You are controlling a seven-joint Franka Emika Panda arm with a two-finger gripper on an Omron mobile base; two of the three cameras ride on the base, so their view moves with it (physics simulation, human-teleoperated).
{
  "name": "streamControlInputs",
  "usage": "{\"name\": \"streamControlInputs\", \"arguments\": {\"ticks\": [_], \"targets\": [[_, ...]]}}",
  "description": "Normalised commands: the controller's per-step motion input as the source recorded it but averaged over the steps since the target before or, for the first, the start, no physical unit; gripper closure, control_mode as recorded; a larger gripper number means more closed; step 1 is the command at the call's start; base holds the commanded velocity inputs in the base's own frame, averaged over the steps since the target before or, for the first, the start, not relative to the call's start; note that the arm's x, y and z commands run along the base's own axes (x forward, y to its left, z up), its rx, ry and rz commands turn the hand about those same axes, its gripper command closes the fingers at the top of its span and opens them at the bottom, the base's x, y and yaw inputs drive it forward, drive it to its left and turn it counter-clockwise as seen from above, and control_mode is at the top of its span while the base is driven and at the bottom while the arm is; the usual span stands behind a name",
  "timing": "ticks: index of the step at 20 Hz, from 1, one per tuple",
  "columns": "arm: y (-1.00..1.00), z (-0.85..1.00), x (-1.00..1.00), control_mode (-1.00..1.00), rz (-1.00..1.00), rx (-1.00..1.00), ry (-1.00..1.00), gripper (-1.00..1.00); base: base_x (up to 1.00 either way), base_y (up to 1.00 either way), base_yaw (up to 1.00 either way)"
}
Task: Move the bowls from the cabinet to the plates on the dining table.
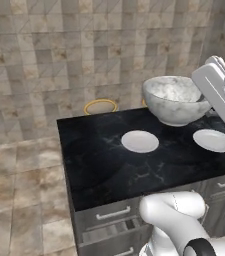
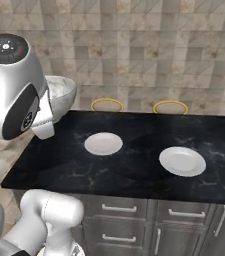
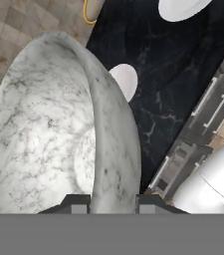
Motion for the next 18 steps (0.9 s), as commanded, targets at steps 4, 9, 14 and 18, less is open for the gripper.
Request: {"name": "streamControlInputs", "arguments": {"ticks": [4,9,14,18], "targets": [[0.0,0.0,0.0,1.0,0.0,0.0,0.0,1.0,0.56,-0.44,0.0],[0.0,0.0,0.0,1.0,0.0,0.0,0.0,1.0,0.67,-0.45,0.0],[0.0,0.0,0.0,1.0,0.0,0.0,0.0,1.0,0.74,-0.02,-0.09],[0.0,0.0,0.0,1.0,0.0,0.0,0.0,1.0,0.15,0.0,-0.03]]}}
